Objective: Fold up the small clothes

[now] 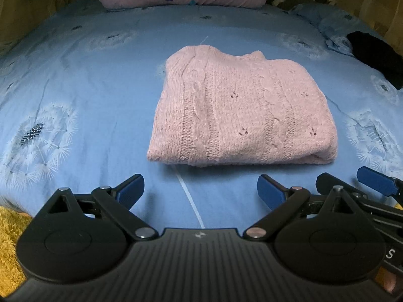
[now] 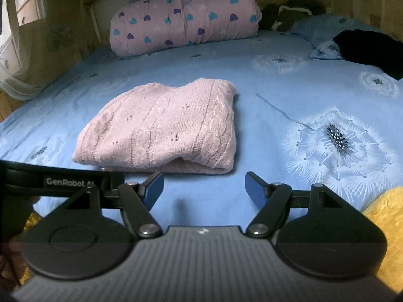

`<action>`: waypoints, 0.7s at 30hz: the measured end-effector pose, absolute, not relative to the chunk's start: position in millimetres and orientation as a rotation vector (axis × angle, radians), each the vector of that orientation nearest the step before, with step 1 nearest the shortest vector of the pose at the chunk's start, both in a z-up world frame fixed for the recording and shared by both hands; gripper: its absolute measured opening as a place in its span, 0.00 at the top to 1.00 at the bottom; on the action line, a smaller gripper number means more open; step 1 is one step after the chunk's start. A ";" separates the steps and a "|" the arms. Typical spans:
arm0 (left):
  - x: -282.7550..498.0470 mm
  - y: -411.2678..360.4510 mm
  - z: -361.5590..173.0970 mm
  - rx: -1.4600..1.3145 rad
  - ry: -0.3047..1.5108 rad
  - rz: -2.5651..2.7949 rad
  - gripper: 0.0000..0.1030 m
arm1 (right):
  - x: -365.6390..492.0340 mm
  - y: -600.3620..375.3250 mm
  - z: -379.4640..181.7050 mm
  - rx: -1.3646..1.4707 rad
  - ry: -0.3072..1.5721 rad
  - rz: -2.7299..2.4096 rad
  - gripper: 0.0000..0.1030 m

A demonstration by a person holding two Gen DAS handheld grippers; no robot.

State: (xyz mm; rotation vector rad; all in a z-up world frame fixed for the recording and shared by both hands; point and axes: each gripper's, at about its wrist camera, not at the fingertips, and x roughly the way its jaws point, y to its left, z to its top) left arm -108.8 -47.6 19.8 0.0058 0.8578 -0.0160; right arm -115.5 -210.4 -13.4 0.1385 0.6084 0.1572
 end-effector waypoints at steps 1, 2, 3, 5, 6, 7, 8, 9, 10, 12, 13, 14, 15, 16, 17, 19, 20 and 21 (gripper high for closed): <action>-108.6 -47.5 19.8 0.006 0.858 -0.016 0.04 | -115.3 -210.7 -13.7 0.139 0.610 0.158 0.29; -108.3 -47.4 19.8 0.006 0.858 -0.016 0.04 | -115.2 -210.5 -13.7 0.139 0.611 0.157 0.29; -108.3 -47.4 19.8 0.007 0.858 -0.016 0.04 | -114.7 -210.3 -13.5 0.139 0.612 0.157 0.29; -108.2 -47.5 19.5 0.010 0.856 -0.015 0.04 | -114.7 -210.2 -13.5 0.139 0.612 0.156 0.29; -108.0 -47.7 19.3 0.011 0.855 -0.015 0.04 | -114.7 -210.2 -13.6 0.139 0.612 0.157 0.29; -107.9 -47.8 19.3 0.013 0.855 -0.014 0.04 | -114.7 -210.2 -13.5 0.139 0.613 0.156 0.29; -107.7 -47.9 19.3 0.015 0.854 -0.013 0.04 | -114.7 -210.1 -13.5 0.139 0.613 0.156 0.29; -107.6 -48.0 19.2 0.016 0.854 -0.013 0.04 | -114.7 -210.2 -13.5 0.139 0.613 0.156 0.29; -107.4 -47.9 19.3 0.016 0.854 -0.013 0.04 | -114.7 -210.1 -13.5 0.139 0.613 0.156 0.29; -107.6 -48.2 19.3 0.016 0.853 -0.013 0.04 | -114.8 -210.2 -13.4 0.139 0.612 0.156 0.29; -107.6 -48.2 19.3 0.016 0.854 -0.013 0.04 | -114.5 -210.0 -13.5 0.138 0.612 0.155 0.29; -107.5 -48.3 19.4 0.017 0.853 -0.012 0.04 | -114.4 -210.2 -13.5 0.138 0.612 0.156 0.29; -107.5 -48.5 19.5 0.019 0.852 -0.012 0.04 | -114.3 -210.0 -13.9 0.138 0.612 0.156 0.29; -108.1 -48.9 19.6 0.019 0.852 -0.011 0.04 | -114.3 -210.1 -13.8 0.138 0.612 0.156 0.29; -107.9 -48.8 19.6 0.021 0.851 -0.011 0.04 | -114.4 -209.9 -13.9 0.138 0.612 0.155 0.29; -108.1 -49.5 19.6 0.022 0.850 -0.009 0.04 | -114.2 -210.1 -13.9 0.139 0.613 0.156 0.29; -108.0 -49.6 19.5 0.023 0.851 -0.008 0.04 | -114.2 -210.2 -13.8 0.139 0.613 0.156 0.29; -108.1 -49.4 19.4 0.025 0.851 -0.008 0.04 | -114.1 -210.5 -14.2 0.139 0.614 0.156 0.29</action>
